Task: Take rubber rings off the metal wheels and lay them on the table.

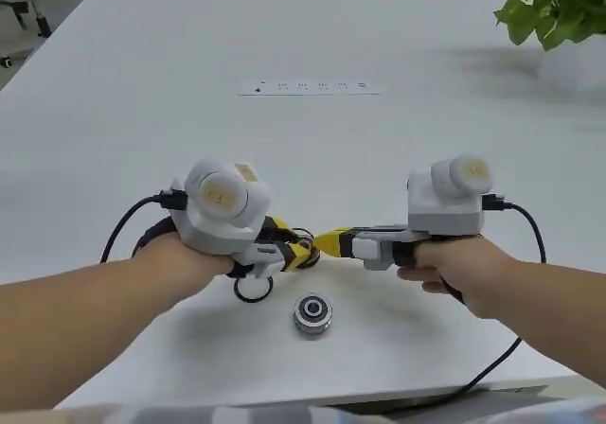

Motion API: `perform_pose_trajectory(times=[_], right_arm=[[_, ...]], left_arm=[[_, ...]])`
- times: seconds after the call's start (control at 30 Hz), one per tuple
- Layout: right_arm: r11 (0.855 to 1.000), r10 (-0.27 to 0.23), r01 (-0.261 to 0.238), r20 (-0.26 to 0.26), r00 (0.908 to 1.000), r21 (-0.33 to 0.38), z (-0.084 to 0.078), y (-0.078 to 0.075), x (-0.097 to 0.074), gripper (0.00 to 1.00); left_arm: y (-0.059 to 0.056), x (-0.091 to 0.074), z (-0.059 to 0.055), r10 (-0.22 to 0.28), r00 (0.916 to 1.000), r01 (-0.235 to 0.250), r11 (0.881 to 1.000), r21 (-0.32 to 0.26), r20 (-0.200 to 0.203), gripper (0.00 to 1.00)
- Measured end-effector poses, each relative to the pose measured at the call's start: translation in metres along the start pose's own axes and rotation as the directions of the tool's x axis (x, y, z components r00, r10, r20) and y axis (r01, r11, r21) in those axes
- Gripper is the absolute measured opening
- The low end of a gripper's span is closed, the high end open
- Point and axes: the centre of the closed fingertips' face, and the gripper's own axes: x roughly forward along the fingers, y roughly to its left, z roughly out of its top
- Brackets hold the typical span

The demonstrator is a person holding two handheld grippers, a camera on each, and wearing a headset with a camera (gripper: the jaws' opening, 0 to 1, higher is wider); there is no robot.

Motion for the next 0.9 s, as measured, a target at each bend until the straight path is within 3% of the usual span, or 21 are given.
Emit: perform_pose_trajectory(times=[0.27,0.63,0.9], right_arm=[[1.000,0.000,0.000,0.007,1.0000,0.004,0.003,0.001,-0.003,0.00],[1.000,0.018,-0.018,0.025,0.9995,0.013,0.008,0.002,-0.009,0.00],[0.999,0.049,-0.049,0.022,0.9986,0.018,0.010,0.013,-0.009,0.00]], left_arm=[[-0.004,-0.010,0.008,-0.019,0.9995,0.019,1.000,0.015,0.027,0.21],[-0.011,-0.041,0.020,-0.050,0.9950,0.049,0.999,0.021,0.086,0.32],[-0.012,-0.064,0.018,-0.045,0.9941,0.043,0.999,0.022,0.099,0.36]])
